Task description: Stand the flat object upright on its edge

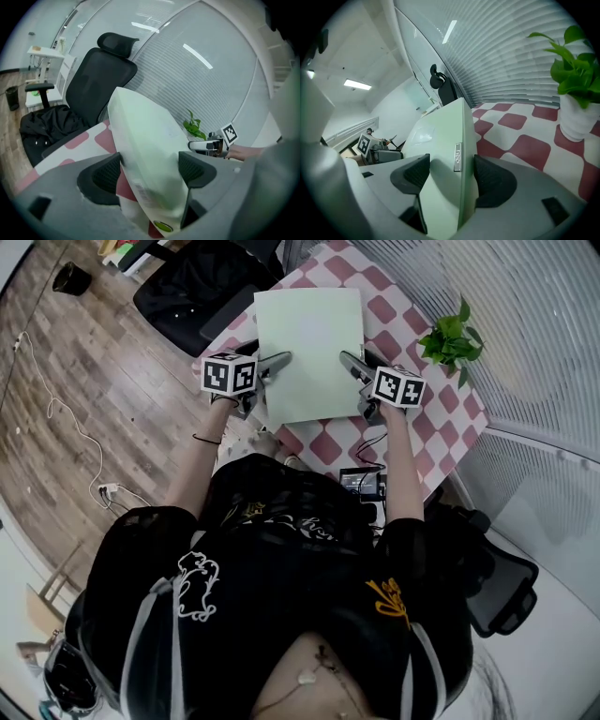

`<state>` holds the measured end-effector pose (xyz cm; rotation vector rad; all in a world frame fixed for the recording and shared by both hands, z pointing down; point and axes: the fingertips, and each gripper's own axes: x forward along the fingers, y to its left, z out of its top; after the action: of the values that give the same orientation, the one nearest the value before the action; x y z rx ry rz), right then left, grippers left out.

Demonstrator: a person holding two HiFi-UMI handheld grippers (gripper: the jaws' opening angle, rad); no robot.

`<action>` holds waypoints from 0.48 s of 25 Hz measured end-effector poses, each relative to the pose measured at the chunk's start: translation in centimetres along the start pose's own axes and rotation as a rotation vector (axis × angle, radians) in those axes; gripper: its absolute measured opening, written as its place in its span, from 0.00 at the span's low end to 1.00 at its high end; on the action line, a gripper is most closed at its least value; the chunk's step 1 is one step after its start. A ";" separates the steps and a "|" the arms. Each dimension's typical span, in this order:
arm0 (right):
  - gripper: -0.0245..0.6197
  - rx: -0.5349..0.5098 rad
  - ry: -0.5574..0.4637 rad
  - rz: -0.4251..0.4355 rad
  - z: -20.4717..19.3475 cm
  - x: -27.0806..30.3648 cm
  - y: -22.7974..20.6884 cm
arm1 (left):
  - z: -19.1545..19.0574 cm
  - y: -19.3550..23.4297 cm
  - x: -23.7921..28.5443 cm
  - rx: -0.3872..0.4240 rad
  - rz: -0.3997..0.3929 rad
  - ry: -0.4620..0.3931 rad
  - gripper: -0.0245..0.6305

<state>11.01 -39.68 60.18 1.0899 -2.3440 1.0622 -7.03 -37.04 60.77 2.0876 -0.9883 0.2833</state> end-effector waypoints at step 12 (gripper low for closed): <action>0.48 -0.146 -0.181 -0.096 4.4 -5.3 2.4 | 7.6 -5.3 -1.4 0.381 -0.010 -0.122 0.62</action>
<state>12.62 -39.24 53.08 1.2746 -2.4348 0.7740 -5.03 -39.87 52.12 2.4778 -1.0589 0.3657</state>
